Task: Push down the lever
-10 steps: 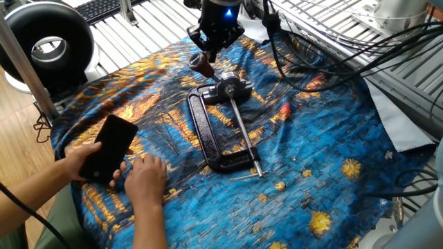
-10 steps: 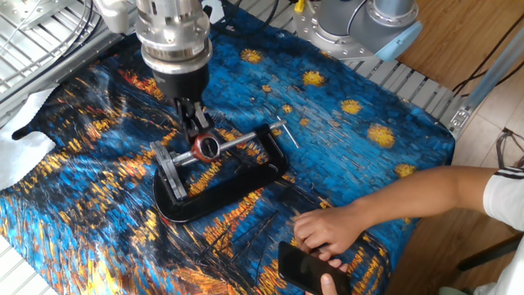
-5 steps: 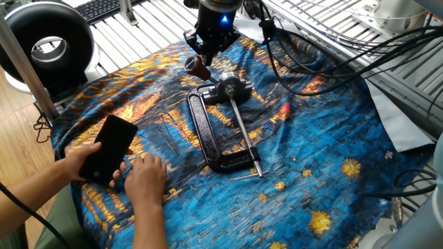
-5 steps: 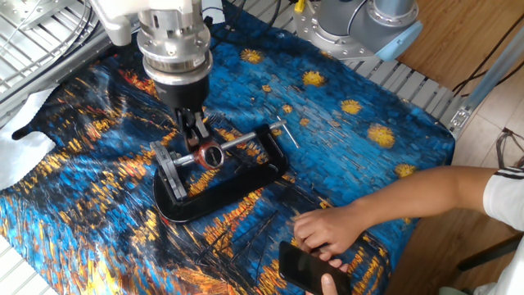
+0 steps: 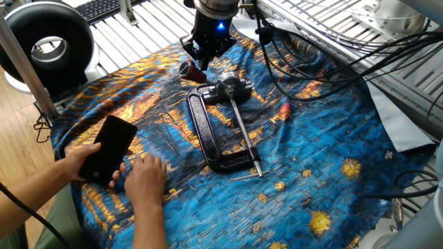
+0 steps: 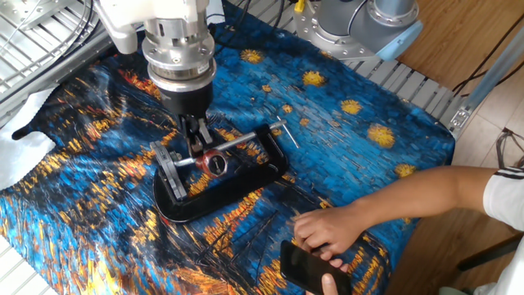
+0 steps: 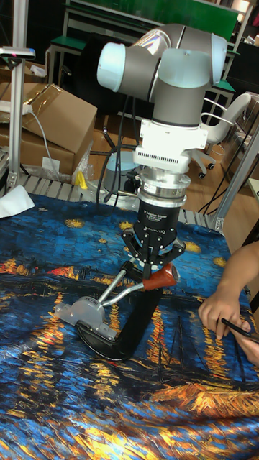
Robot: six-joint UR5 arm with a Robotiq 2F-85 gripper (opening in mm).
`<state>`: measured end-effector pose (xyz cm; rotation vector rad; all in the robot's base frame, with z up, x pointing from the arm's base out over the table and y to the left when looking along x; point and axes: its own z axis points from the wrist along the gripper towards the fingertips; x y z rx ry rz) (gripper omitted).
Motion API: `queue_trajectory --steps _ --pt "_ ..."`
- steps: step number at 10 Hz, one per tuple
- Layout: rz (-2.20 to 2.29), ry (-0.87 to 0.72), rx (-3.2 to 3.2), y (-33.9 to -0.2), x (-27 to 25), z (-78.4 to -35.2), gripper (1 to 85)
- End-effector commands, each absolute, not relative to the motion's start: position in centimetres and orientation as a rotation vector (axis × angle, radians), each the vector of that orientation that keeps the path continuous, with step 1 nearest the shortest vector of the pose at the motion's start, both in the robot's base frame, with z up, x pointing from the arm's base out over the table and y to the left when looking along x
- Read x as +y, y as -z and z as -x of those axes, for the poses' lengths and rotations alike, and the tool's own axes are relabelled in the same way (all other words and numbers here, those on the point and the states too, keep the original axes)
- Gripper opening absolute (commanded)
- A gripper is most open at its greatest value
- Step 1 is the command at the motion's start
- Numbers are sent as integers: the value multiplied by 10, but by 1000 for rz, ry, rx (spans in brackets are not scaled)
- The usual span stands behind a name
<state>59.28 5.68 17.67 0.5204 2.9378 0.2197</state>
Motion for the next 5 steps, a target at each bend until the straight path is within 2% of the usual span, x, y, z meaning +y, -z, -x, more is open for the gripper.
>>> queue_trajectory --steps 1,5 --pt "-504 -246 2935 -175 62 -594 10" --pt "-479 -239 2924 -169 63 -594 10"
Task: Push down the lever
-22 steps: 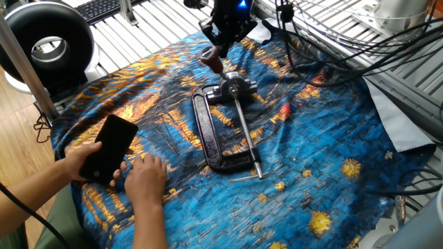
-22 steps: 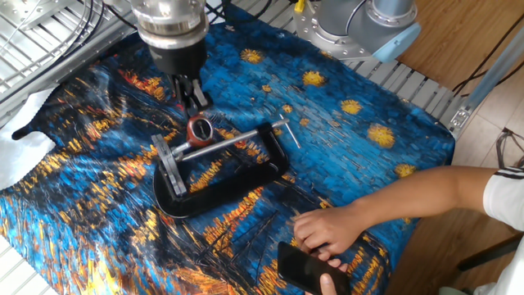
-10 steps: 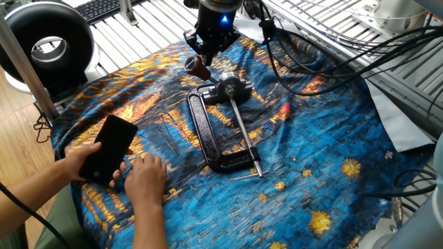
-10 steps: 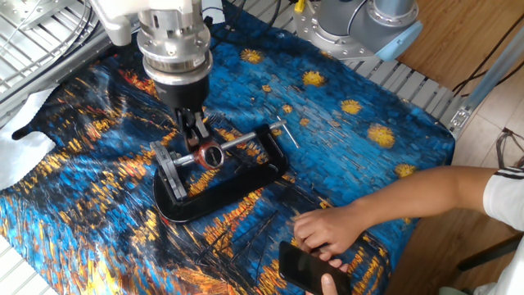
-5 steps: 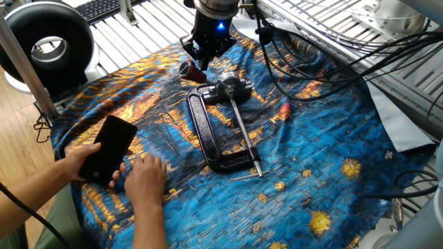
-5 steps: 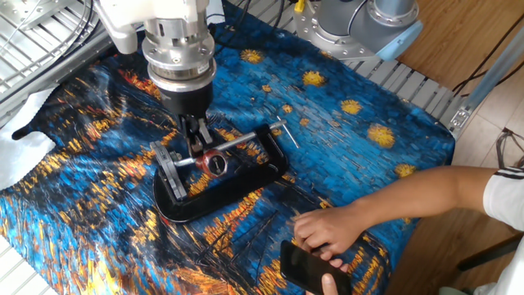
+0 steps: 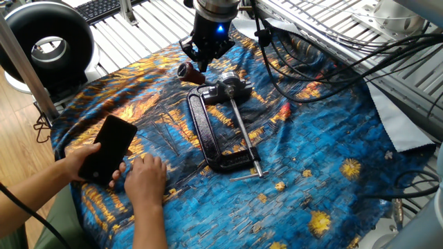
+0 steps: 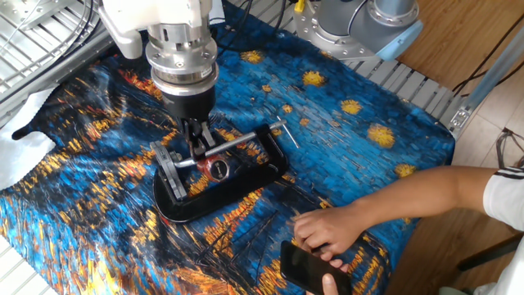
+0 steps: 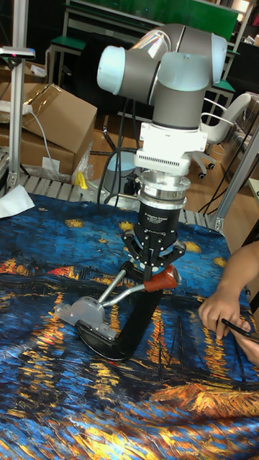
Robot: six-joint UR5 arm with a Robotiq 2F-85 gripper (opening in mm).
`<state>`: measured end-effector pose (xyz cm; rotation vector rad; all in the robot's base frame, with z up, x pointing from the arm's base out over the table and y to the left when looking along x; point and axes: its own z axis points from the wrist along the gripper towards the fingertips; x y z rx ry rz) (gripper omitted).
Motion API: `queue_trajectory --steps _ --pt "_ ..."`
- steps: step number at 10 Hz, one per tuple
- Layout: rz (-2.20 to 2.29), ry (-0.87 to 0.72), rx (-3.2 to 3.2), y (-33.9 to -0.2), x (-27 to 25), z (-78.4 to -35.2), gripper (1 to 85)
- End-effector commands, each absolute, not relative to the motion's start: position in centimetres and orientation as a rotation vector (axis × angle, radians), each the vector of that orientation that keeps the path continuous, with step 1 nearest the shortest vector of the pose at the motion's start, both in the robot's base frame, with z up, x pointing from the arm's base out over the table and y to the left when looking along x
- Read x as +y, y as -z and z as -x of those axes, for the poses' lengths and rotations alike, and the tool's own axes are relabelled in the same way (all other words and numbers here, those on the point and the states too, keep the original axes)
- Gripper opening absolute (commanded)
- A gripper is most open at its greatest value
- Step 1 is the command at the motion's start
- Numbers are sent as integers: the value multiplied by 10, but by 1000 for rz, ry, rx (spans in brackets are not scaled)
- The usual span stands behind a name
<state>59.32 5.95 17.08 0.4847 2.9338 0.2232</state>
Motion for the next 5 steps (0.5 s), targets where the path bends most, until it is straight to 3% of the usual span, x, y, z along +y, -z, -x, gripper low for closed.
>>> queue_trajectory --steps 1,5 --pt "-472 -234 2925 -169 62 -594 10" --pt "-458 -159 2963 -166 50 -584 10"
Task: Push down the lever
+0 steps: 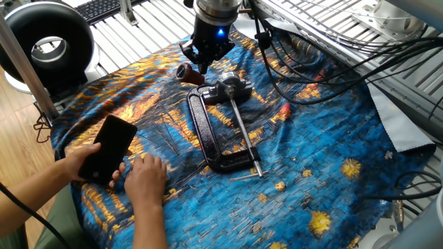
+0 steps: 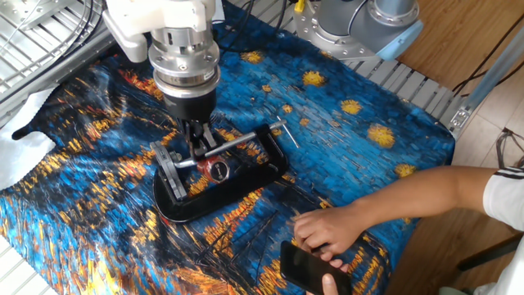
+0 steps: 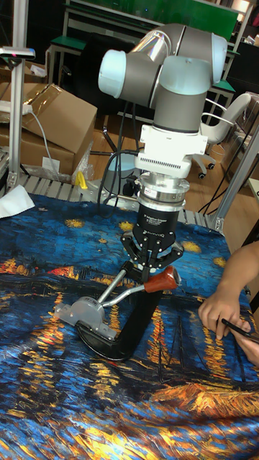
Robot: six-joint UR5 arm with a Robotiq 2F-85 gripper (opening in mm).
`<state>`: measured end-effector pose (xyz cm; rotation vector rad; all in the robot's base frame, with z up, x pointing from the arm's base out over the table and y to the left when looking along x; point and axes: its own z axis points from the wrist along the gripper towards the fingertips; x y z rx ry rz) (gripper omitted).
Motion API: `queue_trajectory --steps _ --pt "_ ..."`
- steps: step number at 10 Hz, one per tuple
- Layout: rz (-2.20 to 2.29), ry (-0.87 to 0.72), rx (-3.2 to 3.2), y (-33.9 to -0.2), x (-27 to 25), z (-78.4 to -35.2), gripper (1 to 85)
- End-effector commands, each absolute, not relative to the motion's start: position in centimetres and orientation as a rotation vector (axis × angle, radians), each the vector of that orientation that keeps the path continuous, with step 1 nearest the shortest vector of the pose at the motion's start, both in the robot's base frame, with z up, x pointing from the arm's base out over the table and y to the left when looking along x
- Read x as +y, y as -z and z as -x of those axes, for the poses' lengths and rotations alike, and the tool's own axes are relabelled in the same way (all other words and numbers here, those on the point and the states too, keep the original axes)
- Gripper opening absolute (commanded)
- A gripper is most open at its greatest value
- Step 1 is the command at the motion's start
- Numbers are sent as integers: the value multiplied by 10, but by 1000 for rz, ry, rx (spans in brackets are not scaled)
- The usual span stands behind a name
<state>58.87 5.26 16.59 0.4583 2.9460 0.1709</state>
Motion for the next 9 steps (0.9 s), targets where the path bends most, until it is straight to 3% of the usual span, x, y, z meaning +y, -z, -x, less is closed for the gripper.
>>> queue_trajectory --steps 1,6,9 --pt "-452 -153 2979 -165 50 -580 10" --pt "-327 -246 3050 -165 68 -565 10" --pt "-268 -204 3027 -165 61 -572 10"
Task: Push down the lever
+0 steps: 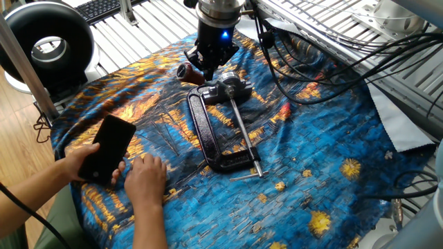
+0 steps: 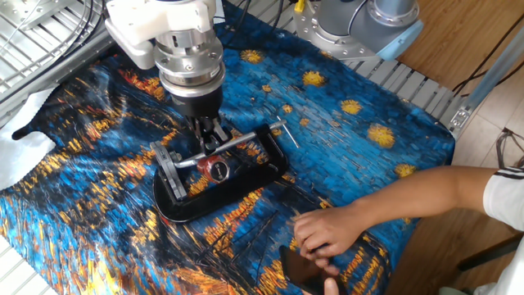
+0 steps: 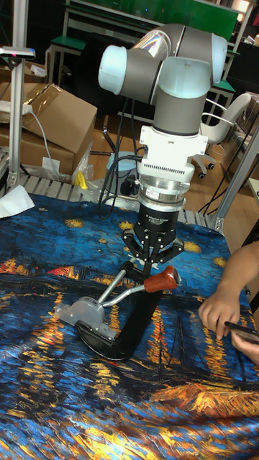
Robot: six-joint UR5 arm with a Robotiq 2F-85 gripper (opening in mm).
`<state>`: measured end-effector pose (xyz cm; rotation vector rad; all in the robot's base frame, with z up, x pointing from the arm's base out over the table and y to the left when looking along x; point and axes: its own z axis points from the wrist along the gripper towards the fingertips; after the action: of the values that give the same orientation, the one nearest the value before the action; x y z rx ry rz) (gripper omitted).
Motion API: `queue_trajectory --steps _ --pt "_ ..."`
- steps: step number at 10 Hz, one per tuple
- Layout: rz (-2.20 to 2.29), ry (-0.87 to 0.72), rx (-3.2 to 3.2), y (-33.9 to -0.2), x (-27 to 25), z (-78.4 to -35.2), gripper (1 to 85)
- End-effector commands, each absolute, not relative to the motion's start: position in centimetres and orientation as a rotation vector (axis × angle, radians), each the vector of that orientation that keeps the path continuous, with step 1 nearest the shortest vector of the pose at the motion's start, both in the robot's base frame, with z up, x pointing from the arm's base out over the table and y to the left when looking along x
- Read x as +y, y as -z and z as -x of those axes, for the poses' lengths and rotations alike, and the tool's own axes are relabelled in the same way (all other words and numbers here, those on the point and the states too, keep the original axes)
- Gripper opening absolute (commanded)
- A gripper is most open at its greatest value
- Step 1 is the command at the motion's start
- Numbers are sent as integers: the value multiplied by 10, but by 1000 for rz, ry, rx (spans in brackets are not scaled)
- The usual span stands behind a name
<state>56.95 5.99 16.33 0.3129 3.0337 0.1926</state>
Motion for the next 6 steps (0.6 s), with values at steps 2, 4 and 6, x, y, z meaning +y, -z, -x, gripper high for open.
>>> queue_trajectory --steps 2,4,6 --pt "-262 -174 3015 -165 56 -575 10" --pt "-264 -145 3001 -165 51 -579 10" --pt "-250 -147 2995 -165 51 -581 10"
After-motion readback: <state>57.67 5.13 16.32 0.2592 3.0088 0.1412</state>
